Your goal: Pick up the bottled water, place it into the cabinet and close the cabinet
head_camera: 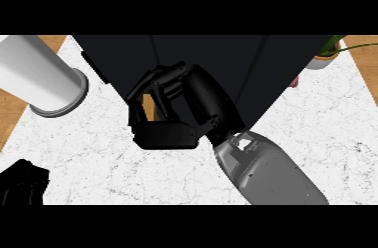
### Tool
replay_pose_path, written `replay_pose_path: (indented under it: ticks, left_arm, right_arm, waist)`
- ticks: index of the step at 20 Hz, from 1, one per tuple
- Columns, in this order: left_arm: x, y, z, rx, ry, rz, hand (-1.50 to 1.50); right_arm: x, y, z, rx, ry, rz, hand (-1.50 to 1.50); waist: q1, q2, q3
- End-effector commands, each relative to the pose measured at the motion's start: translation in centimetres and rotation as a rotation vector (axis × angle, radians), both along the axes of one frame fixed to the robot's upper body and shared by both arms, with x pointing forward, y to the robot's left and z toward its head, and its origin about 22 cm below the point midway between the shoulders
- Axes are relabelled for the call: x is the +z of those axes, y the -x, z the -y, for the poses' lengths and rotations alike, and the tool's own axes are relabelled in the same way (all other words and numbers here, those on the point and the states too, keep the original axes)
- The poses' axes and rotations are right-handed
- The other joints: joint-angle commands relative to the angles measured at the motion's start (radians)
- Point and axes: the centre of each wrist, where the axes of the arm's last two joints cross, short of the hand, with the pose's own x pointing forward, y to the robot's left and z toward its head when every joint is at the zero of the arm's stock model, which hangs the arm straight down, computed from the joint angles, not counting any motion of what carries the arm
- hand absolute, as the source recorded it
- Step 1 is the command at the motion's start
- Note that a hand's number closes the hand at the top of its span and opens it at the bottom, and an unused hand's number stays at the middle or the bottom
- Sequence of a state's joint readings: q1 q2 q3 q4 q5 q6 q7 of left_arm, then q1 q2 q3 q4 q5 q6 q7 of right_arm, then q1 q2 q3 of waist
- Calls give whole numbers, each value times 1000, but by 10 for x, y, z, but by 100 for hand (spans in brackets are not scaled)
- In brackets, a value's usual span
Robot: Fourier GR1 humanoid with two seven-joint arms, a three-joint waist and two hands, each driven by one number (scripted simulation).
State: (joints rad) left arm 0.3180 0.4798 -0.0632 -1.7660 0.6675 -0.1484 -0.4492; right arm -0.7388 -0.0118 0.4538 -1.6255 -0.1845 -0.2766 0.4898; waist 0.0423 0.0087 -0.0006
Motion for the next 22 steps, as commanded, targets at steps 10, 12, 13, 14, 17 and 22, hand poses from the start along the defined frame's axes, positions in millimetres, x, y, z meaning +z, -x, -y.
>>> replay_pose_path:
  ticks: [10, 12, 13, 14, 17, 22]
  left_arm:
    - [2, 1, -3, -23, 7, 3, 150]
    - [15, -7, -12, -29, -11, 0, 150]
    - [22, -3, -7, -43, 2, 19, 150]
    - [16, -3, -10, -31, -1, 14, 150]
    - [13, -3, -13, -32, -3, 12, 150]
    - [16, -7, -13, -44, -5, 16, 150]
  right_arm:
    - [-24, -107, 56, -41, 46, -39, 150]
    - [-33, -107, 54, -38, 42, -32, 150]
    - [-27, -109, 56, -35, 33, -34, 150]
    - [-36, -111, 61, -39, 37, -42, 150]
    - [-38, -114, 70, -37, 36, -38, 150]
    - [-34, -116, 67, -36, 34, -25, 150]
  waist:
    - [-2, 10, 0]
    - [-2, 15, 0]
    - [3, 8, 1]
    - [4, 12, 0]
    - [6, 16, -1]
    - [-3, 10, -1]
